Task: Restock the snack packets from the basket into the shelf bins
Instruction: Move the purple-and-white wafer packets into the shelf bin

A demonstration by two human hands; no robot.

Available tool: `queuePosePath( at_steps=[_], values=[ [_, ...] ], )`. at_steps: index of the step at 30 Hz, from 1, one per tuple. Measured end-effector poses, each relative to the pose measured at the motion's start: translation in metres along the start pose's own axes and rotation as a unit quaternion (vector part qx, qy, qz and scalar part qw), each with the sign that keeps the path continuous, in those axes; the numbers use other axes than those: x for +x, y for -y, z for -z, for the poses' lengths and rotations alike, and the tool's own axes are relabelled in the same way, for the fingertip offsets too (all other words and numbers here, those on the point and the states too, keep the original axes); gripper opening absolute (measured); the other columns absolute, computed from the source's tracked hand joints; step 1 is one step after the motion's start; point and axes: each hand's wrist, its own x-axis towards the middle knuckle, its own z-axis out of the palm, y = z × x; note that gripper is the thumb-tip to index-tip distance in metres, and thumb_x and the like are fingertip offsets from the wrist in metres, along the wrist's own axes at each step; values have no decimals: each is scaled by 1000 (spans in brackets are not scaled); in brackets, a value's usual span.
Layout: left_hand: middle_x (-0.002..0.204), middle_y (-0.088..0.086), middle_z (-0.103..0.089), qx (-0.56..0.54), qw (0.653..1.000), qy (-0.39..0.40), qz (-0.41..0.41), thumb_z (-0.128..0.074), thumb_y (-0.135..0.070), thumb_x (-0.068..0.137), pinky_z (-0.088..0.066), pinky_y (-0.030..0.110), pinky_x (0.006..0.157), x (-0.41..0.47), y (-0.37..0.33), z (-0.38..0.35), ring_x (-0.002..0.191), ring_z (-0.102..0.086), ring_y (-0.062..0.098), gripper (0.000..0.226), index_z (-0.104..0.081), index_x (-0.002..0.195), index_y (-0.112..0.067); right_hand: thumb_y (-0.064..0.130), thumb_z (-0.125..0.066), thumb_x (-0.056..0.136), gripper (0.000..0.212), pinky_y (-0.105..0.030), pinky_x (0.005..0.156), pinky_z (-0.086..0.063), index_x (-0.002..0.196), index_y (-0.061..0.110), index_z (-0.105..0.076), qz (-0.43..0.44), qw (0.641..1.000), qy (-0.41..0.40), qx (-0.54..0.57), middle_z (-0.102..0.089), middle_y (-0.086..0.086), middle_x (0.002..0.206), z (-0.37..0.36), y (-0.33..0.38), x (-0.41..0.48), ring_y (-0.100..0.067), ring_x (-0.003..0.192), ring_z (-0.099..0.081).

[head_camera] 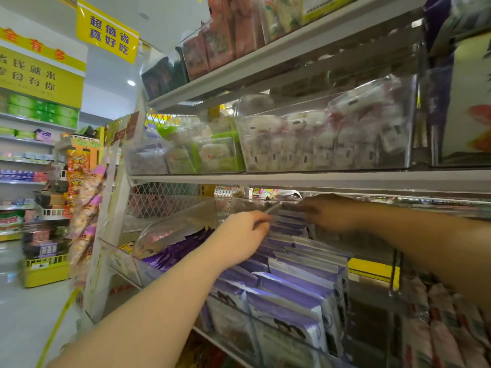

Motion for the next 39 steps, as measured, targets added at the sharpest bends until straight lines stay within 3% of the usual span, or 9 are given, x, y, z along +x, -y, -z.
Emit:
queuePosePath(
  at_steps=[2,6,9,13,18,21,26,33,39],
  values=[
    [112,-10,-66,-6,999,-35,-5,-47,-27,98,-42,16,76,-18,-4,15,97,-60,7,29,-61,123,-29,37,-41,100,33,-26,81,-41,124,22,-60,13,999,-31,36,-63,0,118,9,17,-17,-16,98,-57],
    [95,-26,-64,-84,987,-136,-5,-50,-18,96,-38,1,74,-83,-15,37,92,-58,-11,26,-64,105,-37,46,-47,95,28,-28,68,-44,109,30,-65,92,991,-89,40,-64,12,85,18,70,-58,-8,76,-56],
    [91,-23,-66,-115,971,-210,19,-51,-9,94,-44,10,73,-142,-18,47,90,-61,-7,37,-57,88,-46,40,-53,93,22,-25,67,-40,105,28,-67,152,984,-92,33,-60,13,82,11,121,-87,-11,81,-59],
    [93,-9,-69,-114,959,-244,88,-51,-5,92,-46,23,78,-229,-2,46,91,-63,9,34,-59,88,-38,35,-57,91,21,-25,68,-42,106,25,-67,218,974,-51,41,-70,4,93,-25,193,-120,-17,88,-64],
    [83,-11,-67,-87,954,-217,187,-55,-2,90,-46,19,73,-339,33,21,82,-64,11,29,-62,89,-31,33,-54,91,23,-30,76,-49,111,28,-64,266,961,47,59,-70,2,101,-109,265,-153,-21,94,-63],
    [87,-4,-70,-70,945,-192,257,-57,-7,90,-41,9,65,-396,59,-1,78,-61,9,22,-65,92,-27,33,-55,91,27,-28,77,-44,115,25,-63,275,951,117,76,-70,-1,105,-172,297,-173,-23,99,-62],
    [88,-4,-68,-82,918,-134,364,-57,-14,92,-47,28,74,-465,107,-55,74,-58,10,16,-66,96,-26,30,-57,91,30,-27,76,-42,119,21,-62,267,923,257,106,-68,1,109,-293,322,-207,-22,101,-61],
    [116,5,-66,-85,882,30,462,-54,-18,96,-44,25,85,-523,179,-136,103,-61,19,24,-64,117,-14,33,-58,91,33,-25,74,-36,122,22,-59,242,891,371,94,-67,-3,114,-433,318,-210,-24,108,-60],
    [117,0,-65,-70,831,74,547,-51,-20,97,-46,23,68,-567,236,-186,79,-57,9,24,-62,118,-19,29,-58,92,36,-28,82,-42,127,22,-56,186,881,428,80,-61,-6,124,-528,316,-193,-24,114,-55]
  ],
)
